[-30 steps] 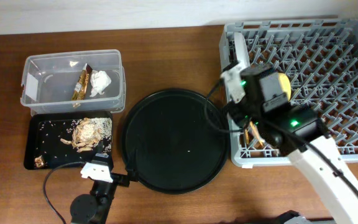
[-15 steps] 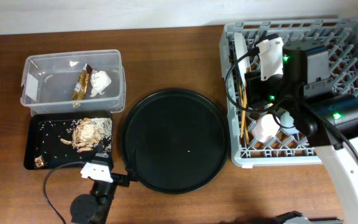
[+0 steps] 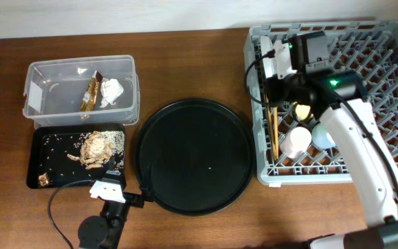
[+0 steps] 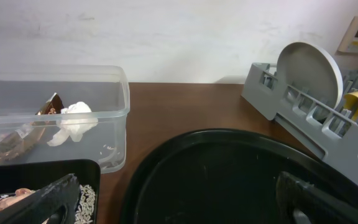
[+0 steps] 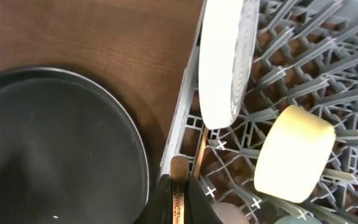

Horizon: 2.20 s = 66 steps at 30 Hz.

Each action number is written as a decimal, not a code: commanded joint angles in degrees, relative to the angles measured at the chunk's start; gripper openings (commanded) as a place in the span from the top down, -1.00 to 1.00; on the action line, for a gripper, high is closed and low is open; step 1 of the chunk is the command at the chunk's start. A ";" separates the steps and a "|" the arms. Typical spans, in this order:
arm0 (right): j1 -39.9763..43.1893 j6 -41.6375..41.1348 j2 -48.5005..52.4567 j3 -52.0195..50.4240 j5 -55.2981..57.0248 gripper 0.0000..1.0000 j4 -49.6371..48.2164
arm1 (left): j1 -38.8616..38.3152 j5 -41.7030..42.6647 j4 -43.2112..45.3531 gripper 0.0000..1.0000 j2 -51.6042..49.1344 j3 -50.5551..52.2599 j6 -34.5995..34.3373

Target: Sort waste into correct bins and load items into the dishwasher rack

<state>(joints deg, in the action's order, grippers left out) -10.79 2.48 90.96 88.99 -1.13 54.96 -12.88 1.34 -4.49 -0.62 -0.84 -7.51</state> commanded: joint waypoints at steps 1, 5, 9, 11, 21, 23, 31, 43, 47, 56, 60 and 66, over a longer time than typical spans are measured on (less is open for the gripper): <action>0.31 1.75 2.97 0.13 -1.44 0.92 -1.16 | -0.07 0.39 -0.07 -0.99 0.22 0.33 0.72; 0.31 1.75 2.99 0.15 -2.32 0.83 -4.46 | -0.07 0.39 -0.07 -0.99 0.22 0.33 0.72; 0.31 4.26 1.97 0.44 -2.25 -0.13 -5.46 | -0.07 0.42 -0.07 -0.99 0.22 0.33 0.72; 0.33 5.40 -0.09 1.60 -0.96 -0.17 -4.46 | -0.07 0.39 -0.07 -0.99 0.22 0.33 0.72; 0.22 10.36 -23.32 5.86 -6.84 -0.97 5.42 | -0.07 0.39 -0.07 -0.99 0.22 0.33 0.72; 0.22 10.40 -24.17 5.84 -5.90 -0.97 6.27 | -0.07 0.39 -0.07 -0.99 0.22 0.33 0.72; 4.63 10.60 -47.39 -26.75 -9.44 -0.97 -13.20 | -0.07 0.39 -0.07 -0.99 0.22 0.33 0.72; 11.19 10.60 -90.77 -88.67 -17.94 -0.97 -52.63 | -0.07 0.39 -0.07 -0.99 0.22 0.33 0.72; 11.19 10.60 -90.68 -88.67 -17.94 -0.97 -52.22 | -0.07 0.39 -0.07 -0.99 0.22 0.33 0.72; 11.19 10.60 -90.64 -88.67 -17.94 -0.97 -52.22 | -0.07 0.39 -0.07 -0.99 0.22 0.33 0.72; 11.19 10.60 -90.64 -88.67 -17.94 -0.97 -52.22 | -0.07 0.42 -0.07 -0.99 0.22 0.33 0.72; 11.19 10.60 -90.64 -88.67 -17.94 -0.97 -52.22 | -0.07 0.42 -0.07 -0.99 0.22 0.33 0.72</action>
<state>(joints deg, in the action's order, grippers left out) 0.03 13.50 0.89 0.89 -18.37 2.92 -12.88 1.34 -4.45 -0.64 -0.80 -7.51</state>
